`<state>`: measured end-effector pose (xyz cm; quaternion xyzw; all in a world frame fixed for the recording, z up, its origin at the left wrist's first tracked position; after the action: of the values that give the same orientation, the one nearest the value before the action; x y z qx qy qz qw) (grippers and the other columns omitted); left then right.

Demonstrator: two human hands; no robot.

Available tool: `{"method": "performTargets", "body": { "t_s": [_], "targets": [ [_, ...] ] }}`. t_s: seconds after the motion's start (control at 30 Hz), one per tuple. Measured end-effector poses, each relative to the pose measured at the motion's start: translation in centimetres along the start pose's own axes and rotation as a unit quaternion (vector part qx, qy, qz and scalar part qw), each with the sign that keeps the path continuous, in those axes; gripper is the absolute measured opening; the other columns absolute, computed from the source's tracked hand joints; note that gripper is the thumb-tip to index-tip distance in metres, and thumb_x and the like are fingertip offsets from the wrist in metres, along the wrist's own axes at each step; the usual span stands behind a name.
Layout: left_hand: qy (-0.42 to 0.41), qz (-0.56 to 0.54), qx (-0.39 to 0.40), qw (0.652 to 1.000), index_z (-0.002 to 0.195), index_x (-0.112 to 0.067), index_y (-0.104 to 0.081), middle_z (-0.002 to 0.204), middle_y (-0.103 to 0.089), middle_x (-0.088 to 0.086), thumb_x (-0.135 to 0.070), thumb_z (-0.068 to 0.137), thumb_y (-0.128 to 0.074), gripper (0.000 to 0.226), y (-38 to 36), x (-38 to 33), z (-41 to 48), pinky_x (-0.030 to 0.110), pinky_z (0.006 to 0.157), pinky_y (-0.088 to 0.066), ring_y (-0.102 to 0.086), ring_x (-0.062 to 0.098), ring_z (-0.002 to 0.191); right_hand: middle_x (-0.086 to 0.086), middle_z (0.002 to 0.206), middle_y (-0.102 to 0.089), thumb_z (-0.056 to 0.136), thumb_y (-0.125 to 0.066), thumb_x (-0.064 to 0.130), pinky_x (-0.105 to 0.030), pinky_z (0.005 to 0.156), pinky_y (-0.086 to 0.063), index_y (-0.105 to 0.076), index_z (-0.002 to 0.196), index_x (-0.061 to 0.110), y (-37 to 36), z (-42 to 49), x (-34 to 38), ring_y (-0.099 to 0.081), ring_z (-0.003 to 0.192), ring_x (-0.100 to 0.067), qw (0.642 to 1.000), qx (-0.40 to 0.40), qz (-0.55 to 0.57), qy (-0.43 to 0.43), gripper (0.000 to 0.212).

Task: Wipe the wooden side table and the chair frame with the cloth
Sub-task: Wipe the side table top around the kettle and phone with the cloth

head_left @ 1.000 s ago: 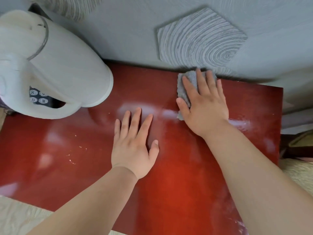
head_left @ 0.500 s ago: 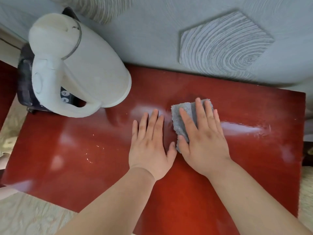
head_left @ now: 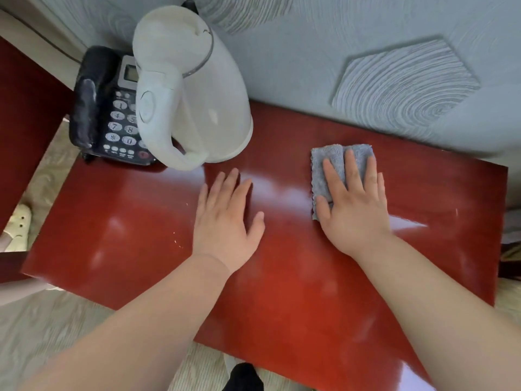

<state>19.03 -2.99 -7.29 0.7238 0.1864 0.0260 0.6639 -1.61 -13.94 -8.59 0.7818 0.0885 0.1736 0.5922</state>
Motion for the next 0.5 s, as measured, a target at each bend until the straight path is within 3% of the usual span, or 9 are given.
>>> {"method": "performTargets", "body": {
  "t_s": [0.13,0.2,0.37,0.5],
  "targets": [
    [0.022,0.048,0.02,0.998,0.162,-0.023,-0.032,0.173,-0.022,0.005,-0.055,0.095,-0.04,0.075,0.0,4.3,0.6,0.053,0.131,-0.006,-0.013,0.026,0.161,0.002,0.175,0.003,0.09,-0.034,0.058,-0.054,0.129,0.001,0.006,0.164,0.034,1.0,5.9,3.0,0.012,0.159,-0.038,1.0,0.014,0.015,0.019,0.088],
    [0.016,0.055,0.017,0.998,0.163,-0.024,-0.029,0.174,-0.02,0.005,-0.055,0.095,-0.038,0.075,-0.2,4.2,0.7,0.055,0.13,-0.008,-0.012,0.027,0.161,0.004,0.175,0.003,0.09,-0.039,0.055,-0.053,0.128,0.005,0.009,0.163,0.032,1.3,8.2,5.4,0.011,0.159,-0.037,0.998,0.025,0.021,0.045,0.091],
    [0.012,0.061,0.019,0.998,0.164,-0.025,-0.026,0.174,-0.018,0.007,-0.055,0.096,-0.04,0.075,-0.4,4.3,0.7,0.057,0.129,-0.011,-0.012,0.028,0.161,0.003,0.174,-0.011,0.087,-0.039,0.052,-0.053,0.129,0.003,-0.008,0.166,0.028,0.9,8.0,11.3,0.005,0.16,-0.035,0.986,0.019,0.039,0.16,0.088],
    [0.009,0.063,0.023,0.998,0.164,-0.024,-0.027,0.175,-0.017,0.006,-0.055,0.096,-0.04,0.076,-0.3,4.2,0.8,0.057,0.129,-0.01,-0.012,0.029,0.161,-0.001,0.171,-0.025,0.092,-0.044,0.067,-0.053,0.13,-0.008,-0.031,0.16,0.026,0.6,4.2,10.0,-0.007,0.161,-0.033,0.982,-0.01,0.051,0.182,0.08]
  ]
}}
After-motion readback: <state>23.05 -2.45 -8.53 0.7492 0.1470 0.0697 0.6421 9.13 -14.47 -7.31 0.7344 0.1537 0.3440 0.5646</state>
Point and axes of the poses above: each hand's wrist, its own z-axis towards the middle knuckle, its own y-axis out of the back of the hand, x = y × z, the point moved 9 cm from there along z, towards the middle knuckle
